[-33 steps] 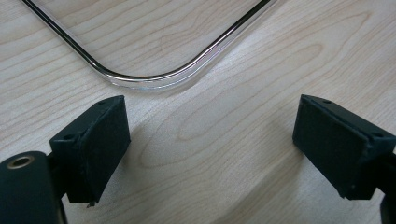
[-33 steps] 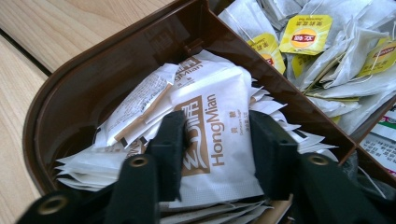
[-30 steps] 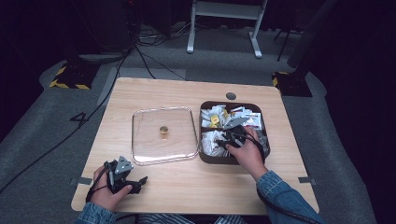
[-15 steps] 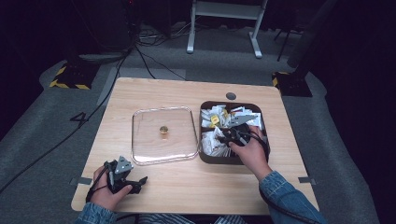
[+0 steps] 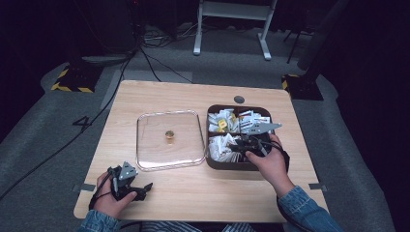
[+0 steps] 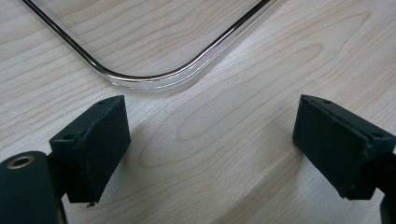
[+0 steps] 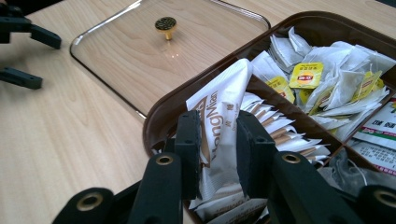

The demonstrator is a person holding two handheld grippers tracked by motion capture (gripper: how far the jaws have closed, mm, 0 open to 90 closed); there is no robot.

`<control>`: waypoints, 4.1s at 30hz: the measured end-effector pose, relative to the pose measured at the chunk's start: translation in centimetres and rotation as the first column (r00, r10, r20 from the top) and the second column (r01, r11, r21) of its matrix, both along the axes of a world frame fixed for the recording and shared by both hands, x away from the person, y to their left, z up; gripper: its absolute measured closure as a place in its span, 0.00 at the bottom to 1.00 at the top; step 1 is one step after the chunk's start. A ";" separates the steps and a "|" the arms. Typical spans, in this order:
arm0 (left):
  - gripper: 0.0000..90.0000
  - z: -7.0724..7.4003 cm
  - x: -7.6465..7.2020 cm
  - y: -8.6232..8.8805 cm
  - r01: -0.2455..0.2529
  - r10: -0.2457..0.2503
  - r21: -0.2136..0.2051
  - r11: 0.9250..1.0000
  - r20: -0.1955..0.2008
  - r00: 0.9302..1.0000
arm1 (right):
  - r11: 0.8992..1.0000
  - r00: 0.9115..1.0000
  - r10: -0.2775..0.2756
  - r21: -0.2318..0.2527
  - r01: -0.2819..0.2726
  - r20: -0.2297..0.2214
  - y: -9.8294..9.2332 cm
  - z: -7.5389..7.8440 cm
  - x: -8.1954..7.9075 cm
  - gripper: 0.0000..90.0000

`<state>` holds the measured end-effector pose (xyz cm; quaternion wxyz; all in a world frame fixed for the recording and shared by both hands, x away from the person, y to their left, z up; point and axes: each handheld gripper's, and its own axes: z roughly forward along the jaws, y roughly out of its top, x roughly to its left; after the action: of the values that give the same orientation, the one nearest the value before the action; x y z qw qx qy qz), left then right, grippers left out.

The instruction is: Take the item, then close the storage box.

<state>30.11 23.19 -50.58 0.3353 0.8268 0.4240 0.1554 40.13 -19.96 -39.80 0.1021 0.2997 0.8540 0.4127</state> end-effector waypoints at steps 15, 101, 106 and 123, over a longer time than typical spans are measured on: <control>0.13 0.0 0.0 0.0 -0.001 0.001 -0.001 1.000 -0.001 1.000 | 0.997 1.000 0.013 0.071 -0.012 -0.005 -3.1 -0.1 -3.2 0.81; 0.12 0.0 -0.1 0.0 0.006 -0.006 -0.001 1.000 -0.001 1.000 | 0.993 0.993 0.114 0.019 -0.113 -0.039 -1.8 -4.6 -7.5 0.33; 0.12 0.0 0.0 0.0 0.006 -0.006 0.000 1.000 -0.002 1.000 | 0.995 0.995 0.094 0.028 -0.093 -0.014 -1.8 -2.6 -6.7 0.33; 0.12 0.0 0.1 0.0 0.008 -0.008 0.005 1.000 0.002 1.000 | 0.994 0.998 0.041 0.101 -0.045 0.046 0.6 2.1 -2.5 0.28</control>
<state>30.24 23.20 -50.56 0.3343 0.8293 0.4197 0.1561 37.61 -19.35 -37.70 0.0966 0.2770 0.8357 0.4642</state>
